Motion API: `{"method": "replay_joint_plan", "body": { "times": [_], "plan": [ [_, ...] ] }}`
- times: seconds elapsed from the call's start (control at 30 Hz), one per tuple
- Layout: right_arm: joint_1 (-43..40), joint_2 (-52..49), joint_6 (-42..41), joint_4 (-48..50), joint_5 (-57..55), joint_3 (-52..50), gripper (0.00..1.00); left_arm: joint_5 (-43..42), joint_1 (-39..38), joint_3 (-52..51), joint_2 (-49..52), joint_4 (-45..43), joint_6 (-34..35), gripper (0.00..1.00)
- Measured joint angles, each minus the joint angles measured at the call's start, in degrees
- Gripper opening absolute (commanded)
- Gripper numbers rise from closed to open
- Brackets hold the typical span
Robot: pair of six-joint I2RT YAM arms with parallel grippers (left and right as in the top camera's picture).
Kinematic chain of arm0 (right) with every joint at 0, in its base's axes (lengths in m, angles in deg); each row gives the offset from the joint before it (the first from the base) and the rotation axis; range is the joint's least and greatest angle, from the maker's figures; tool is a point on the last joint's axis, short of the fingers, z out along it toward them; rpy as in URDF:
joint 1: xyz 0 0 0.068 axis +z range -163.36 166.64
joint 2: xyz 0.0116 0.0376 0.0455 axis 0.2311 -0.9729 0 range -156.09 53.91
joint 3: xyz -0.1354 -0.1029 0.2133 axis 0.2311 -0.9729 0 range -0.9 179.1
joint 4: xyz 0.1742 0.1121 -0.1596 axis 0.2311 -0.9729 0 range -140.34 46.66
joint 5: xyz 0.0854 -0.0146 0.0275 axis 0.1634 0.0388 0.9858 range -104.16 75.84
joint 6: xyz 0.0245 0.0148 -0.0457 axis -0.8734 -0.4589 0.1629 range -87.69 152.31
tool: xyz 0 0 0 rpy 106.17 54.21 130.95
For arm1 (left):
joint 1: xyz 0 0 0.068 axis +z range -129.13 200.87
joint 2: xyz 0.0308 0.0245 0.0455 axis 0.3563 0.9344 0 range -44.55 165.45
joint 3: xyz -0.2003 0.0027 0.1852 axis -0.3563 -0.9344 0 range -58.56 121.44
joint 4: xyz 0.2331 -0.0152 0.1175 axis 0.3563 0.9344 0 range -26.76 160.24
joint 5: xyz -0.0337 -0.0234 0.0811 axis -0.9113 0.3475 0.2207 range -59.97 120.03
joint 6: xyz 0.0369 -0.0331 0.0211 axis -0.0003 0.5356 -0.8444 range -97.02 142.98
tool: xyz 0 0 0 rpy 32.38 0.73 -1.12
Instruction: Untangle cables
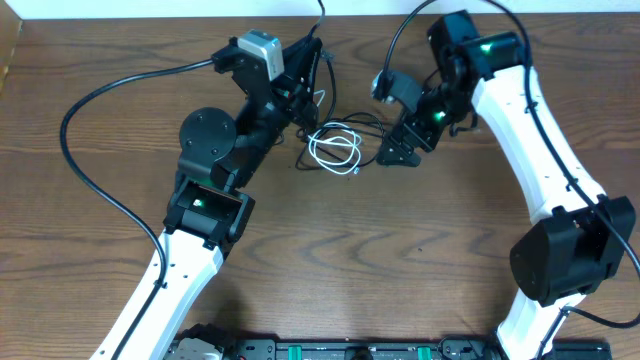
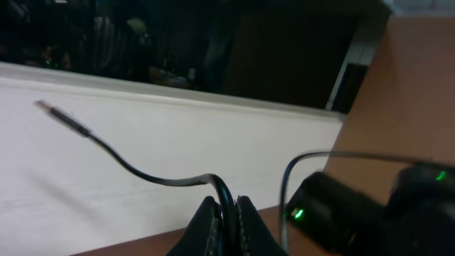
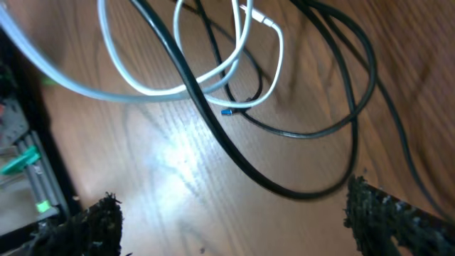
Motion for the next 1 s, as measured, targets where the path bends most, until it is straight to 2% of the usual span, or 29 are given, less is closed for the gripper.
{"method": "replay_joint_plan", "body": {
  "times": [0.17, 0.27, 0.4, 0.53, 0.57, 0.63, 0.67, 0.73, 0.8, 0.83, 0.87, 1.0],
  "plan": [
    [0.74, 0.00, 2.08, 4.90, -0.24, -2.12, 0.91, -1.25, 0.00, 0.00, 0.00, -0.17, 3.30, 0.08],
    [0.68, 0.00, 2.54, 7.39, -0.44, -2.21, 0.84, -2.97, 0.00, 0.00, 0.00, -0.22, 3.93, 0.08],
    [0.70, 0.00, 3.26, 9.20, -0.46, -2.23, 0.66, -4.24, 0.00, 0.00, 0.00, -0.28, 5.66, 0.08],
    [0.70, 0.00, 3.23, 9.51, -0.46, -2.25, 0.66, -4.48, 0.00, 0.00, 0.00, -1.38, 8.02, 0.08],
    [0.70, -0.02, 3.26, 9.53, -0.46, -2.25, 0.64, -4.61, 0.00, 0.00, 0.00, -1.88, 8.96, 0.08],
    [0.70, -0.07, 3.43, 9.53, -0.46, -2.25, 0.51, -4.61, 0.00, 0.00, 0.00, -2.71, 9.94, 0.08],
    [0.70, -0.22, 3.61, 9.53, -0.46, -2.25, 0.43, -4.61, 0.00, 0.00, 0.00, -2.91, 10.38, 0.08],
    [0.70, -0.79, 3.67, 9.53, -0.44, -2.25, 0.19, -4.61, 0.00, 0.00, 0.00, -3.06, 11.02, 0.08],
    [0.70, -1.49, 3.54, 9.51, -0.44, -2.27, 0.07, -4.61, 0.00, 0.00, 0.00, -3.04, 11.26, 0.08],
    [0.70, -1.77, 3.56, 9.53, -0.48, -2.32, 0.03, -4.61, 0.00, 0.00, 0.00, -3.06, 11.41, 0.13],
    [0.70, -2.08, 3.30, 9.51, -0.46, -2.32, 0.01, -4.63, 0.00, 0.00, 0.00, -3.08, 11.52, 0.23],
    [0.66, -2.32, 3.08, 9.77, -0.55, -2.32, 0.01, -4.61, 0.00, 0.00, 0.00, -2.64, 11.93, 0.48]
  ]
}}
